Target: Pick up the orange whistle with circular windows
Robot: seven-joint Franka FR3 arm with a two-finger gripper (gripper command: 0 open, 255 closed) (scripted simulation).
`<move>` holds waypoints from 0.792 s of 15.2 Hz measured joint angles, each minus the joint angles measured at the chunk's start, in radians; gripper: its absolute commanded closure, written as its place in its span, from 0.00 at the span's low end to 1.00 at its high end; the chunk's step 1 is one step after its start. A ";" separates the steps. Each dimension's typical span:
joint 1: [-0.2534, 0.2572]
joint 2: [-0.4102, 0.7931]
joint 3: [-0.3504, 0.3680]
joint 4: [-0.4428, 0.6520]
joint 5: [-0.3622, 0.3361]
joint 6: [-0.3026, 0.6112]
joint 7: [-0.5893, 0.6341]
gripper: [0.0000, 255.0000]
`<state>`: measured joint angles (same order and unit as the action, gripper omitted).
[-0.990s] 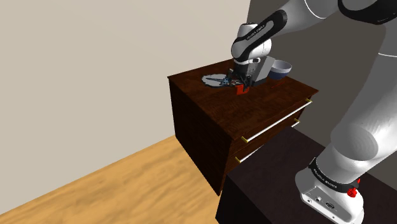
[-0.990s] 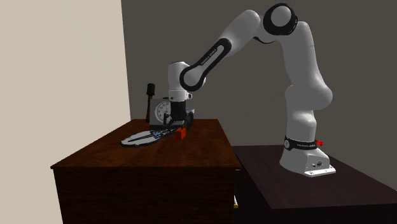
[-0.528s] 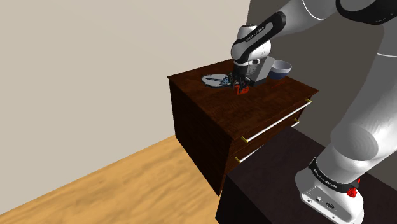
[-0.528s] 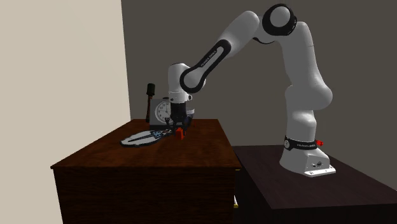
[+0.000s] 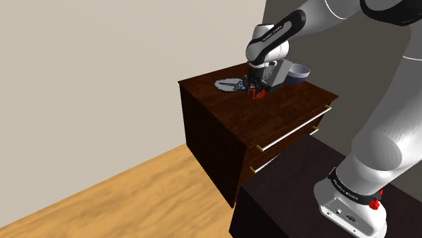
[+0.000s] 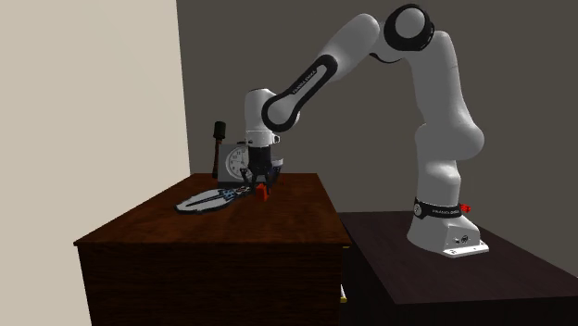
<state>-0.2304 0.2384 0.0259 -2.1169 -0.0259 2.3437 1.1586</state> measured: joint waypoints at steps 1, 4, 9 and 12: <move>0.000 -0.011 0.000 0.001 0.001 -0.012 0.000 1.00; 0.001 -0.032 0.001 0.018 0.002 -0.049 0.000 1.00; -0.001 -0.070 0.001 0.037 0.005 -0.107 -0.005 1.00; 0.000 -0.091 0.002 0.052 0.006 -0.143 -0.003 1.00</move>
<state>-0.2300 0.1472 0.0283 -2.0652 -0.0203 2.2009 1.1557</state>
